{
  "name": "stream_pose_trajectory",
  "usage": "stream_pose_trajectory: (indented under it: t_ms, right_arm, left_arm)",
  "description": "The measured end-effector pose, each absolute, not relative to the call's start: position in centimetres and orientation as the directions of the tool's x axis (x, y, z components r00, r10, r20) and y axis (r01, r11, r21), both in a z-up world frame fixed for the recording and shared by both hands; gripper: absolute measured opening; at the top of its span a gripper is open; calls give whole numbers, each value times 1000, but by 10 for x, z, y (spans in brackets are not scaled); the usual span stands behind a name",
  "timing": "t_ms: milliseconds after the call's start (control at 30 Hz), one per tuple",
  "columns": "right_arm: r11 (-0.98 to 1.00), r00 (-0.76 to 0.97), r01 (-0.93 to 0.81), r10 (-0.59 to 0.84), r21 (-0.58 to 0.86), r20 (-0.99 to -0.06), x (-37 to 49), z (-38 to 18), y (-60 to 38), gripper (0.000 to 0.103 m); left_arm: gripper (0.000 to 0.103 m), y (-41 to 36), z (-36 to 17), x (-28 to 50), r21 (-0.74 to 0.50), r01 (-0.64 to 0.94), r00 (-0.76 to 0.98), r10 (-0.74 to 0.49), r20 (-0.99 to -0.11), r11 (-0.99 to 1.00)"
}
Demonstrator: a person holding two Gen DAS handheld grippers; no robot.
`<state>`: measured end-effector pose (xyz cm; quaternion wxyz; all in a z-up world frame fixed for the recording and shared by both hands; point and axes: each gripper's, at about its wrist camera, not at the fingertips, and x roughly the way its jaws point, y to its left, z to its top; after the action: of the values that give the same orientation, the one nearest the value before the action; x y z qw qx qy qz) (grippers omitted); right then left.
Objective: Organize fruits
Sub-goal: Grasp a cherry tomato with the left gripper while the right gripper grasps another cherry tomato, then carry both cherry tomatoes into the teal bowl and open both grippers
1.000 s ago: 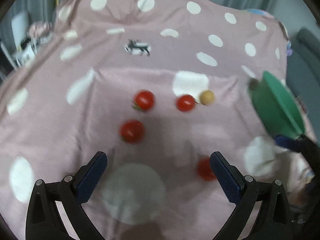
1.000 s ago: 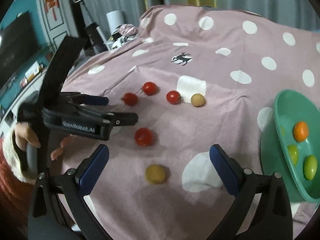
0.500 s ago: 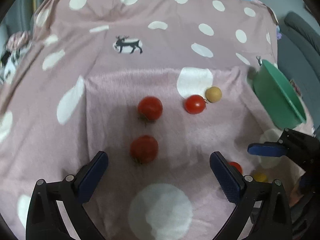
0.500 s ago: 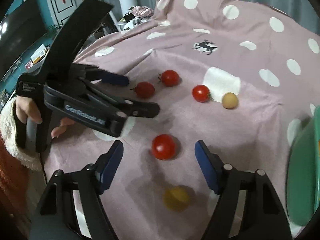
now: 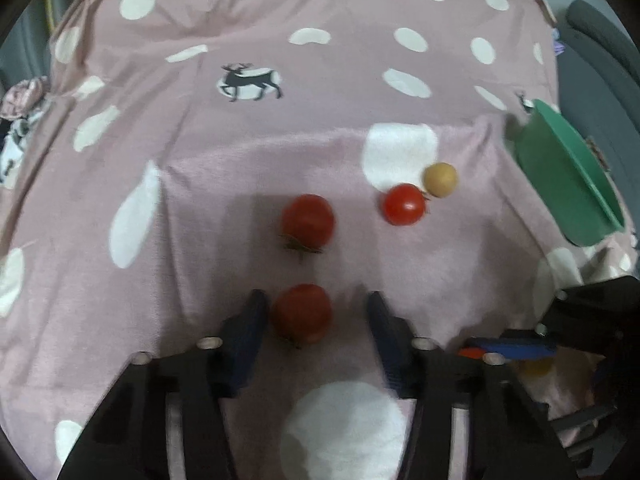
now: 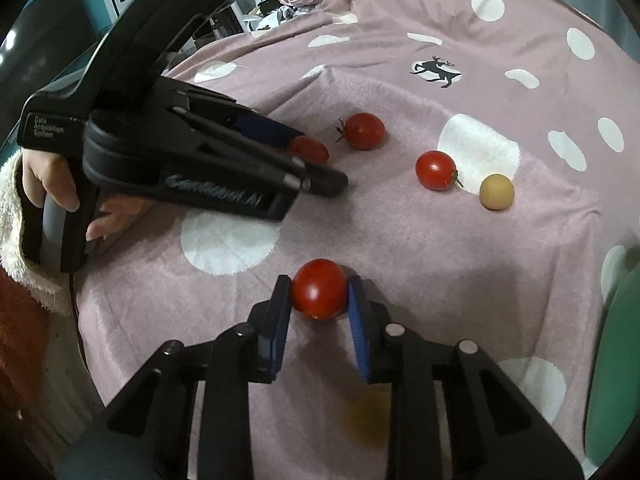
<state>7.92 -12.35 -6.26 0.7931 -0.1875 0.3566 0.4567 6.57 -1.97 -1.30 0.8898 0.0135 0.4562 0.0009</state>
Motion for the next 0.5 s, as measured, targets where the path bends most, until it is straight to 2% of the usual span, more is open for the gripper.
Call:
stream_pose_trajectory:
  t_ms: [33, 233, 300, 500]
  right_arm:
    - [513, 329, -858, 591, 28, -737, 79, -62, -123, 28]
    - [512, 337, -859, 595, 20, -730, 79, -61, -124, 28]
    - [514, 348, -858, 590, 7, -729, 78, -60, -125, 28]
    - [538, 376, -843, 592, 3, -713, 81, -55, -141, 28]
  left_arm:
    - [38, -19, -13, 66, 34, 5, 585, 24, -810, 999]
    - [37, -29, -16, 68, 117, 25, 584, 80, -808, 993]
    - [30, -33, -16, 70, 124, 47, 587, 73, -806, 991]
    - [29, -30, -16, 66, 130, 28, 581, 89, -809, 991]
